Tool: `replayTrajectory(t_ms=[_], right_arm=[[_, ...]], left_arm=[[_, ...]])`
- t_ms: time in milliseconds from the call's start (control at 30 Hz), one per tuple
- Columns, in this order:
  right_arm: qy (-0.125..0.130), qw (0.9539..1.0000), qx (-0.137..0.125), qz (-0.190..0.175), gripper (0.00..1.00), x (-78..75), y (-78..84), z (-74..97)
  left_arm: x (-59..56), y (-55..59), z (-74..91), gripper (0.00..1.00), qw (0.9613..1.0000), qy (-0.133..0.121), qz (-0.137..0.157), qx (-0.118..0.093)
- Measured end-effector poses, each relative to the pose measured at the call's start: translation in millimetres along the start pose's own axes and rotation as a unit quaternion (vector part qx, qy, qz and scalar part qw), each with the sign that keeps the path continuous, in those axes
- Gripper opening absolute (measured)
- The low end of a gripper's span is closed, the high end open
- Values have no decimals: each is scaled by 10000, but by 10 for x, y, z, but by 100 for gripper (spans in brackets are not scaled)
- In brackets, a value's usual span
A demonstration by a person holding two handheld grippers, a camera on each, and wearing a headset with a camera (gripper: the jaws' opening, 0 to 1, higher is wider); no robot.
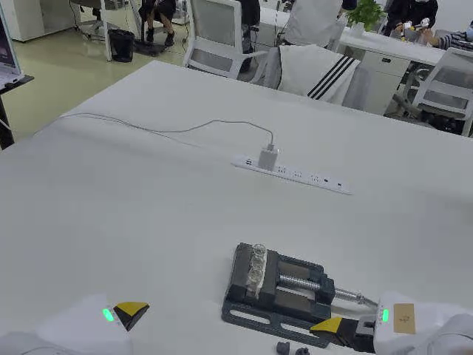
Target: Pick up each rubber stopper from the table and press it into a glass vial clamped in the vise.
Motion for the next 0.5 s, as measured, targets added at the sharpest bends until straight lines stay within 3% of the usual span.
replayTrajectory(t_ms=[500], right_arm=[[-214,9996,84,174,10,35,14,-161]], left_arm=[[26,61,30,99,10000,-53,81,23]])
Point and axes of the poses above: the centre of the closed fingertips' face, and the gripper's own axes: z roughly backward along the fingers, x roughly to its left, y roughly out of its underside, the point moved 10 cm from there along z, roughly backward along the fingers, and after that the axes turned 14 degrees about z, right-handed, at the moved point
